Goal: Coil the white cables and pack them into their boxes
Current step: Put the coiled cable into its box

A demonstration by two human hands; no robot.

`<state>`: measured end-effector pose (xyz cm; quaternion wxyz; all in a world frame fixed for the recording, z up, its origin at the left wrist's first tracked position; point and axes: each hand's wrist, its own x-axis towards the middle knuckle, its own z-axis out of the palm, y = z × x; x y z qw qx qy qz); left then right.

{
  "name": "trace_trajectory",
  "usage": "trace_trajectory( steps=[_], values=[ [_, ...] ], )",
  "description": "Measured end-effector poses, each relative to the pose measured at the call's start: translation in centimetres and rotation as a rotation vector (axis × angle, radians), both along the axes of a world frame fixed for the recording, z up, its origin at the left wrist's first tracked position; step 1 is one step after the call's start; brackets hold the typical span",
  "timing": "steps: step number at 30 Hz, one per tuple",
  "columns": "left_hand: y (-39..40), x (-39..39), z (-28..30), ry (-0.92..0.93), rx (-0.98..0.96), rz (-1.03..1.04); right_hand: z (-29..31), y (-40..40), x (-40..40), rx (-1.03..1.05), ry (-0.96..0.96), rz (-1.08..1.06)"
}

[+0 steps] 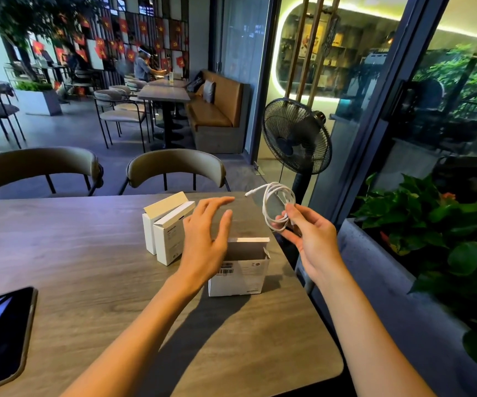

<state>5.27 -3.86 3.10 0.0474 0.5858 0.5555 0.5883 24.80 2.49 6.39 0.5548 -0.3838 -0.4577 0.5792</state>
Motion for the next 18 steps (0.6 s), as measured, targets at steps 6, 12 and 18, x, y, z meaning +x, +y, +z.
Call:
trace_trajectory(
  steps=[6, 12, 18],
  values=[
    [-0.4, 1.7, 1.0, 0.079, 0.056, 0.038, 0.6, -1.7, -0.9, 0.118, -0.054, -0.029],
    [-0.6, 2.9, 2.9, -0.135, 0.036, -0.112, 1.4, -3.2, -2.1, 0.303, -0.204, -0.050],
    [-1.2, 2.3, 4.9, -0.567, -0.143, -0.375, 2.8, -3.6, -2.5, 0.412, -0.207, -0.048]
  ],
)
